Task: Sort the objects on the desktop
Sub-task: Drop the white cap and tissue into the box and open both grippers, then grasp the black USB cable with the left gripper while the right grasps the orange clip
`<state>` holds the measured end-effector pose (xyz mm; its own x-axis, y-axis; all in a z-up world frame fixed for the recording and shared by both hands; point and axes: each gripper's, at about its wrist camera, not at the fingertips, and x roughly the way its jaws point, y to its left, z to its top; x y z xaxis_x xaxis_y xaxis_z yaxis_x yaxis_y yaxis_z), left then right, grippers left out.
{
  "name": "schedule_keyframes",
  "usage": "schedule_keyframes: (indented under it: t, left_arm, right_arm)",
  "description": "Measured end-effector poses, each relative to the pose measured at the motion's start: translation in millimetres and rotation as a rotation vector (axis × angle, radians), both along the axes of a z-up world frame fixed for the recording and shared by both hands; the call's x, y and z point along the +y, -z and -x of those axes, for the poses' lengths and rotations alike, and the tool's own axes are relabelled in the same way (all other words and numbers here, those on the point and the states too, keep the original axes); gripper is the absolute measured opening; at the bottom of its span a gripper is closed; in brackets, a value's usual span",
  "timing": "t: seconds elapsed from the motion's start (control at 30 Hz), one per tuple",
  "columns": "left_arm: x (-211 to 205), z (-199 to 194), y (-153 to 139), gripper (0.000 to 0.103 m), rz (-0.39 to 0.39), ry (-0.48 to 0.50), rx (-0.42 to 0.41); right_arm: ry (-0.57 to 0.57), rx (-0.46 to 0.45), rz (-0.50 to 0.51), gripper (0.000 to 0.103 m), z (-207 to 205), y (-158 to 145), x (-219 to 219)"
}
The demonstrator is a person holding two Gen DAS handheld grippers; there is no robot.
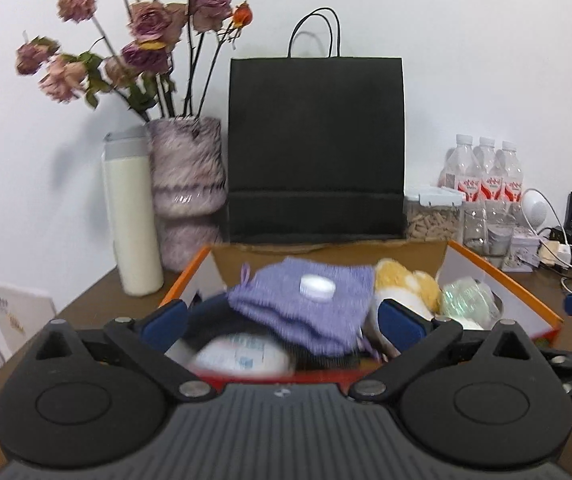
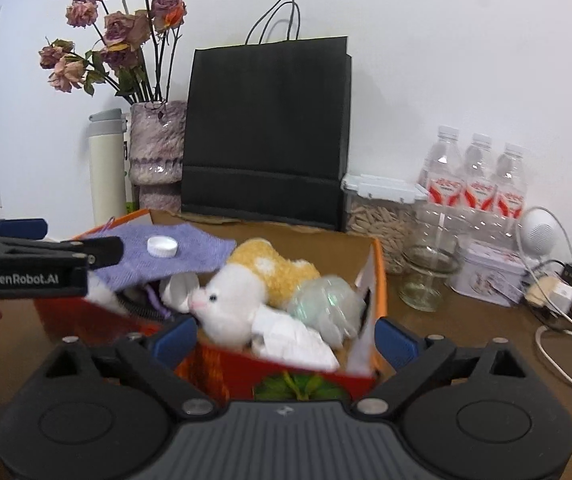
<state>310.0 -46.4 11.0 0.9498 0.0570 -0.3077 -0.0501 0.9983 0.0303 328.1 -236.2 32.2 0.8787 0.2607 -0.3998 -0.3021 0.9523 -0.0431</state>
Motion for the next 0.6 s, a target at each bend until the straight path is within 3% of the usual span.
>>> schedule_keyframes:
  t: [0.17,0.4,0.53,0.57,0.6]
  left_arm:
    - [-0.4,34.4,6.5,0.103,0.012,-0.010,0.071]
    - [-21.0,56.4,31.7,0.103,0.022,0.050,0.264]
    - [-43.1,55.9,40.4,0.103,0.048,0.092,0.344]
    - [-49.1,55.1,43.7,0.099,0.040,0.092,0.366]
    - [-55.1,54.0,47.8,0.089,0.033,0.093,0.391]
  right_arm:
    - [0.022,0.027,0.002,0.096,45.0,1.4,-24.0]
    - [0.040,0.179,0.021,0.093,91.7,23.8,-51.5]
    - [0.049,0.252,-0.008,0.078,98.9,35.0,-57.6]
    - [0.050,0.265,-0.007,0.074,98.4,36.8,-57.0]
    - [0.056,0.278,-0.002,0.065,97.7,39.1,-56.0]
